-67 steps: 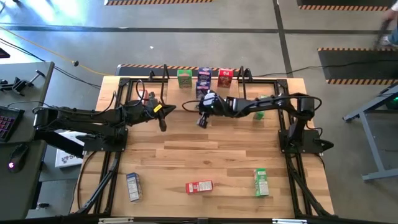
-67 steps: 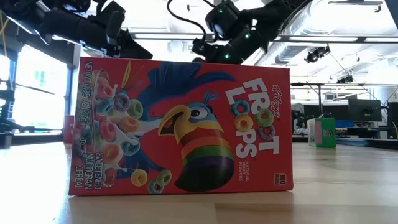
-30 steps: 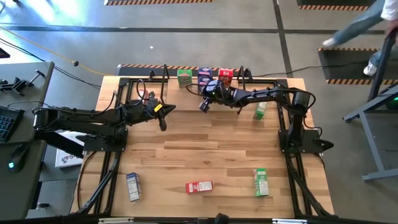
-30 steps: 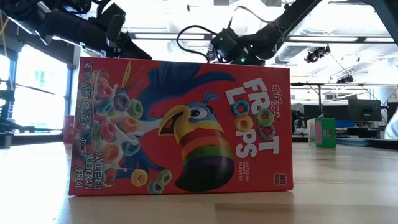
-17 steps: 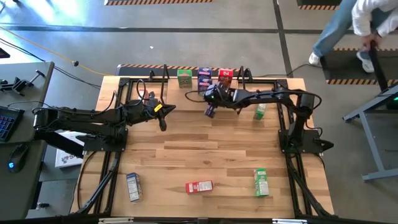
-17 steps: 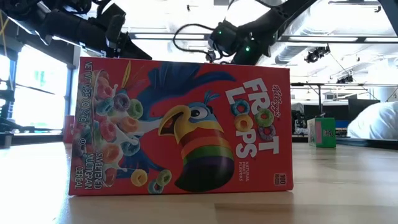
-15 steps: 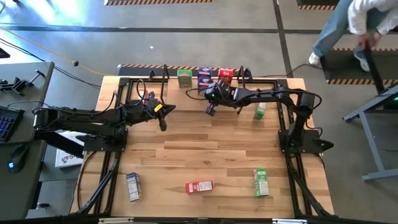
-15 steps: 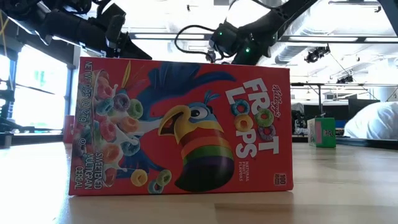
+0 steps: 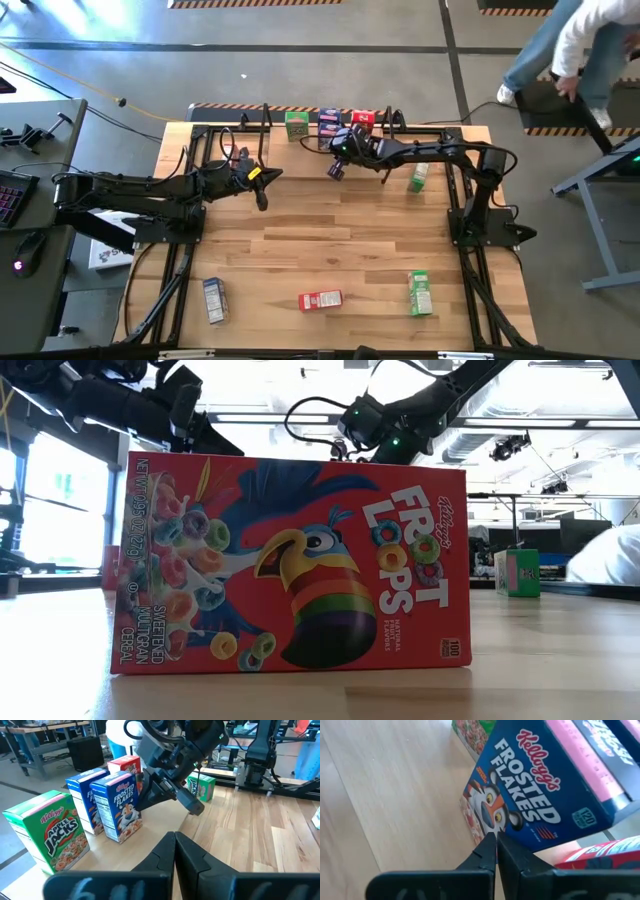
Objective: Stack cereal on shelf
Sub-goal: Put the right blue cereal box on the shelf aligned with the blue cereal box
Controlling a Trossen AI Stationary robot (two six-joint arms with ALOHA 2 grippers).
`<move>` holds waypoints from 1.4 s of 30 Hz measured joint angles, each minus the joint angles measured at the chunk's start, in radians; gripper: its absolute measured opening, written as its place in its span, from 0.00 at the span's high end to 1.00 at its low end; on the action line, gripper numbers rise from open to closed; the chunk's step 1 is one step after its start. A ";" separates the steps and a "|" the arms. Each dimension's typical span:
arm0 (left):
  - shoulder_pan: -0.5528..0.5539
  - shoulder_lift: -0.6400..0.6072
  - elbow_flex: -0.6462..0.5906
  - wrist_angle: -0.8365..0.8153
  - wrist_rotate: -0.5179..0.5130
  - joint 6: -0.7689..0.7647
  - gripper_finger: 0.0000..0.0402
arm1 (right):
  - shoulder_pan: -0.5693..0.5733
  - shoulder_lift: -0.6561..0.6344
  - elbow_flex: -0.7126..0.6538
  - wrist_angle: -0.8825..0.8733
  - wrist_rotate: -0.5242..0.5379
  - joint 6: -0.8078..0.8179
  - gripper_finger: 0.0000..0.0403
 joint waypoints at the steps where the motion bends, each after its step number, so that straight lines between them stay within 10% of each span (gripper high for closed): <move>1: 0.000 0.000 0.000 0.000 0.000 0.000 1.00 | 0.000 0.000 0.000 0.000 0.000 -0.001 1.00; 42: 0.000 0.000 0.000 -0.006 0.004 0.000 1.00 | 0.001 -0.019 0.037 -0.206 -0.026 -0.015 1.00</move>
